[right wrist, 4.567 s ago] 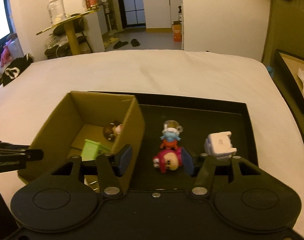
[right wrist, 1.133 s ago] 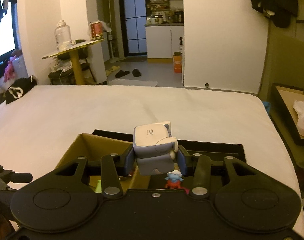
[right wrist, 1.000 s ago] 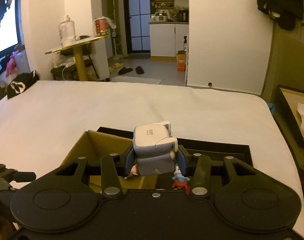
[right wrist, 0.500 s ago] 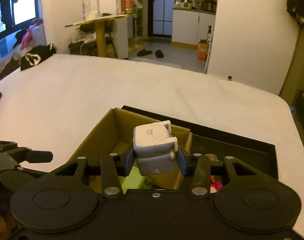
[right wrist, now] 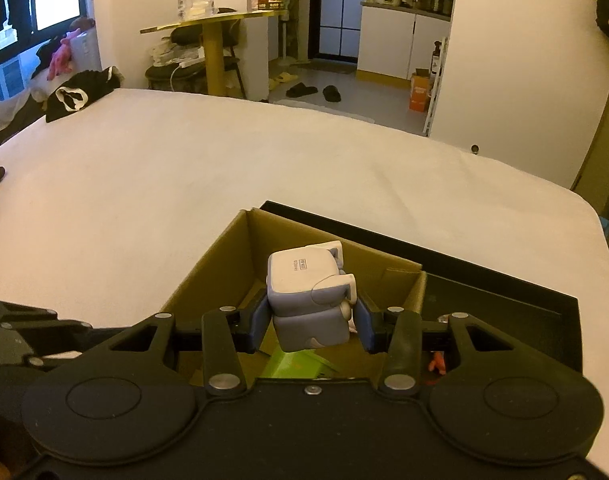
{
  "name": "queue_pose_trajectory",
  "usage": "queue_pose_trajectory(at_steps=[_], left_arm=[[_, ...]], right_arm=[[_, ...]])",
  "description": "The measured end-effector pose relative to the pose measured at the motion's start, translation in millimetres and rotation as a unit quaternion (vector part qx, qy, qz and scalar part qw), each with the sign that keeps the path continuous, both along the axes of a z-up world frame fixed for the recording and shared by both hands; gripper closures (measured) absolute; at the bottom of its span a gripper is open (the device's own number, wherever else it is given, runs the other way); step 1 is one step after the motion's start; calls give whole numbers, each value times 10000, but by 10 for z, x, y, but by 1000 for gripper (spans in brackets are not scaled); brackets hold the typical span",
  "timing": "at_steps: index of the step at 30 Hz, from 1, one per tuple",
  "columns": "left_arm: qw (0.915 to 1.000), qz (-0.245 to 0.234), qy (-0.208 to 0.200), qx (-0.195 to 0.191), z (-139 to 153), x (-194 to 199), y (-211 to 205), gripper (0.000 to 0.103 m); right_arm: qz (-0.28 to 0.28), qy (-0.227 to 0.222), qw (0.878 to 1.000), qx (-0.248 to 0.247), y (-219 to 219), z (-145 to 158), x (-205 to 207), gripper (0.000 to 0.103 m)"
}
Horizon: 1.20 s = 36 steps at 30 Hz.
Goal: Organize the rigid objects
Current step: 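Open the right gripper to drop the charger block into the box, then move the right tool to the pink doll figurine on the tray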
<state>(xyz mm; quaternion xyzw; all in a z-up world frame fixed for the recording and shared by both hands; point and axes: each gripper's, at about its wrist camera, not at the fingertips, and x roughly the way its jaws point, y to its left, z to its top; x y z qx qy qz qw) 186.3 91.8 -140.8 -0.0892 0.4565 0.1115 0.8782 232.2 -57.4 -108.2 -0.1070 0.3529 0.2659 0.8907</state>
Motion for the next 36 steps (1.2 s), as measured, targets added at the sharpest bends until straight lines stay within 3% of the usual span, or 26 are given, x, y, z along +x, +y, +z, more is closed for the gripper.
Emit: queue_pose_trajectory(at_steps=[8,24,36], left_arm=[[10000,-15,-4,-22,-13,8,15,94],[9995,-134,38,289,49,-22,-105,94],[9975,-230,119,655,109,-56,-240,92]], right_arm=[[-37,84,9999,-140,-8,-26,-15,56],[-448,-92,9985,288,-432,117,-106,49],[-825,29,9950,561,-812,-12,-151,49]])
